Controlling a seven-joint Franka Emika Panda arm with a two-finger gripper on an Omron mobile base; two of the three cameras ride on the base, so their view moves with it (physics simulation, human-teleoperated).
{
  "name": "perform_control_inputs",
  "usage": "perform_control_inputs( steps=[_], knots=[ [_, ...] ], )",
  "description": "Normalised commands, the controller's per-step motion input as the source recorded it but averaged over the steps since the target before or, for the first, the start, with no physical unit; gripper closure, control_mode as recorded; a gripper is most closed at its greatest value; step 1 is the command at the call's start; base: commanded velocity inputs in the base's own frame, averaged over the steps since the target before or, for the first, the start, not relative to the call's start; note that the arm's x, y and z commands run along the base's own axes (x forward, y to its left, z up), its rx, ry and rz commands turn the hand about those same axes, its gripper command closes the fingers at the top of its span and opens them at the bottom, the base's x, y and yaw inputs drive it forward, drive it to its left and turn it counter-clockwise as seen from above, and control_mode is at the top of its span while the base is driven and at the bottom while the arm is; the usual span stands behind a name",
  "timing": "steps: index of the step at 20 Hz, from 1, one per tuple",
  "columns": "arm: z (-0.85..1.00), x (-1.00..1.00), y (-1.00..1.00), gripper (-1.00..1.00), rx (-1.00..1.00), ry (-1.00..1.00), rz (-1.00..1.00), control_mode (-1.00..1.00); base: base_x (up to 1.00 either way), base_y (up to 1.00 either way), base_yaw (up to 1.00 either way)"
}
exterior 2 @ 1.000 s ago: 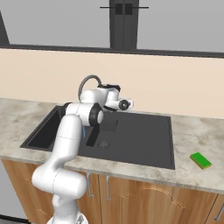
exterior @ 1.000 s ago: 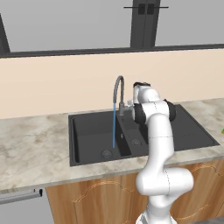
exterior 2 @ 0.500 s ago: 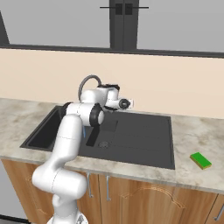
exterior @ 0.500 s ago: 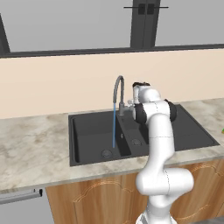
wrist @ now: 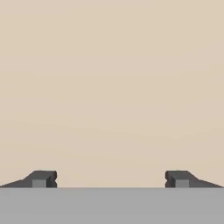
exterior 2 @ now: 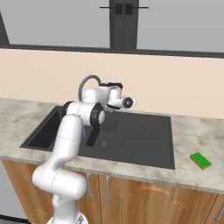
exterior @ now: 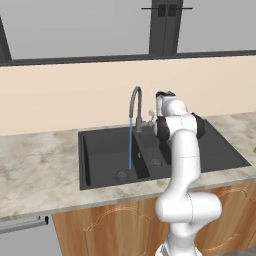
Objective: Soak the sponge with water for a few seconds and then drop it inside the sink.
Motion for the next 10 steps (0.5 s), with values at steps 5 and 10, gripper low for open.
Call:
perform_control_inputs(
  steps=[5, 10],
  knots=[
    [0.45, 0.00, -0.17, -1.00, 0.04, 0.01, 0.00, -1.00, 0.00, 0.00, 0.00],
    [0.45, -0.01, -0.24, -1.00, 0.02, 0.12, 0.00, -1.00, 0.00, 0.00, 0.00]
  ],
)
